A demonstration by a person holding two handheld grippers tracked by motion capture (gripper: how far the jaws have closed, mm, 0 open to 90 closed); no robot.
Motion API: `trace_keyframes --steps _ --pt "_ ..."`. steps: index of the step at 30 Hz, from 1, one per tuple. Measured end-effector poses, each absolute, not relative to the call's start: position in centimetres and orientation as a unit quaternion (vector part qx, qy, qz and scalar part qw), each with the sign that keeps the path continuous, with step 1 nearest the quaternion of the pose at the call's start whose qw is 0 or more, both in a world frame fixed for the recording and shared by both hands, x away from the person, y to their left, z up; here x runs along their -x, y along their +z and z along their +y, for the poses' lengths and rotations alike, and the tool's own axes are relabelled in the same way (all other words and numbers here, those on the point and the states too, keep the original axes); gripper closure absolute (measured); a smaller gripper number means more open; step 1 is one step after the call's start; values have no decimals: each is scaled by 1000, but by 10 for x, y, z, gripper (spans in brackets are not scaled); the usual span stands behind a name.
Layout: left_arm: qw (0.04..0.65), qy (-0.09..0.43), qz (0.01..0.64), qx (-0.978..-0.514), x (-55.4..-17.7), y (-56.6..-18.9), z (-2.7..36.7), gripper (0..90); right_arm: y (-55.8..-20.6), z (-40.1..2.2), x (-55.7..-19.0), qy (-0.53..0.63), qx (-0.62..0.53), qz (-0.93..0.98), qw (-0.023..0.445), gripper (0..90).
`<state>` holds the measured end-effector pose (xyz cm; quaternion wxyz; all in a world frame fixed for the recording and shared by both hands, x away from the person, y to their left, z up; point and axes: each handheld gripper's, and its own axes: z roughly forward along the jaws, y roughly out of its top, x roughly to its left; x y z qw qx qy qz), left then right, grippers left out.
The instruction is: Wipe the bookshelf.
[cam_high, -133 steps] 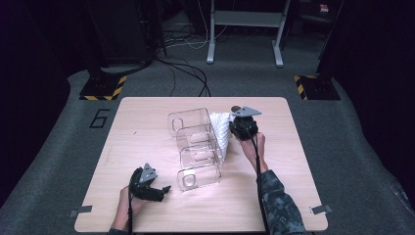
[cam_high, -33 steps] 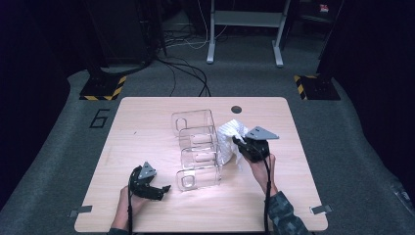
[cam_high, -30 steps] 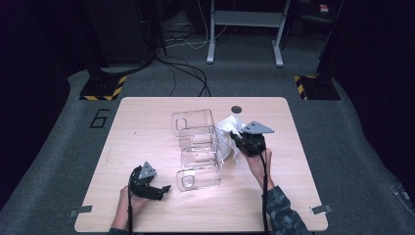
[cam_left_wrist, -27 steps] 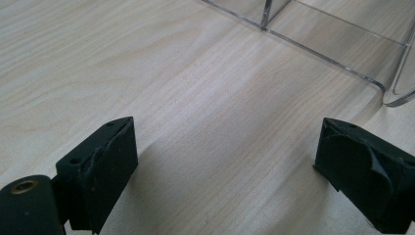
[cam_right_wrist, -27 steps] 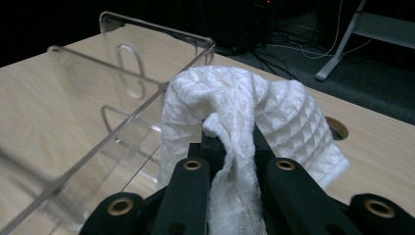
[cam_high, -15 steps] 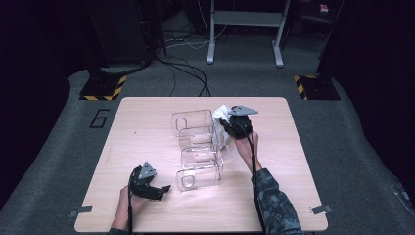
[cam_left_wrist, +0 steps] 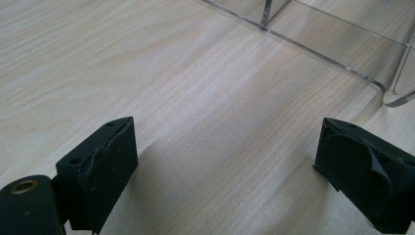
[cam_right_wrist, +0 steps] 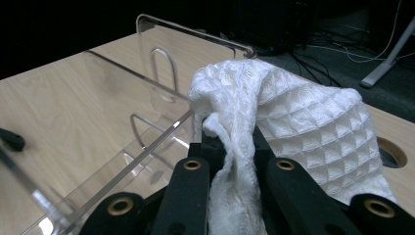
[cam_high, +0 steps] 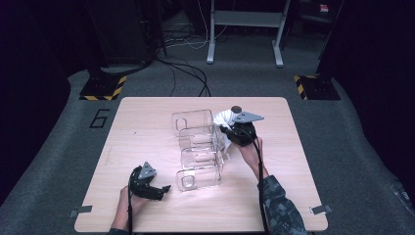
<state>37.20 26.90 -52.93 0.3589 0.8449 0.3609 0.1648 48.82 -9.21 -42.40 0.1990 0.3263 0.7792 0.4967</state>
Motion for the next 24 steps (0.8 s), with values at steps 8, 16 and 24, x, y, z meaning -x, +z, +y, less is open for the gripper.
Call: trace_keyframes --steps 8,16,24 --pt "359 165 361 -845 -372 -529 269 85 -422 -99 -465 503 -308 783 196 842" --pt "360 165 362 -844 -372 -530 269 86 -422 -104 -440 507 -284 790 196 842" --pt "359 165 361 -845 -372 -529 269 85 -427 -113 -418 509 -274 792 197 842"
